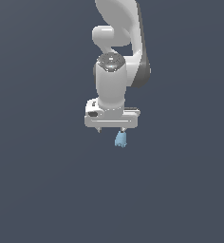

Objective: Pick up the object and move it to a goal position.

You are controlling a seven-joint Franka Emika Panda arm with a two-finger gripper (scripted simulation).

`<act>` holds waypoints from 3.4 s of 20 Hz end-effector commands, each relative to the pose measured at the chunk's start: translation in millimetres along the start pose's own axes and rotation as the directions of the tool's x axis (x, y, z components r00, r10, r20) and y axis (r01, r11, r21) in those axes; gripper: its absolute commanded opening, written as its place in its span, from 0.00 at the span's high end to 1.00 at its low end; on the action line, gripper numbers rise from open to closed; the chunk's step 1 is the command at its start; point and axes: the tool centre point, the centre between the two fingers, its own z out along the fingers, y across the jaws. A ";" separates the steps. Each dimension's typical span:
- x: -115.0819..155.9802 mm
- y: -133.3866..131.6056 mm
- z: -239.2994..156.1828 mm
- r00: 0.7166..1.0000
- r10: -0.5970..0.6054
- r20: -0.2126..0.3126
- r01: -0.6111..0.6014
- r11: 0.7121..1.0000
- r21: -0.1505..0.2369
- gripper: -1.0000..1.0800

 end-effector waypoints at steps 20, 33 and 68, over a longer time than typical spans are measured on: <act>-7.4 -9.0 13.2 0.999 -0.034 0.021 0.034 0.999 -0.013 0.04; -25.7 -41.3 53.1 0.990 0.137 0.039 -0.137 0.991 -0.005 0.04; -35.3 -51.7 116.0 0.980 0.194 0.045 -0.194 0.981 -0.005 1.00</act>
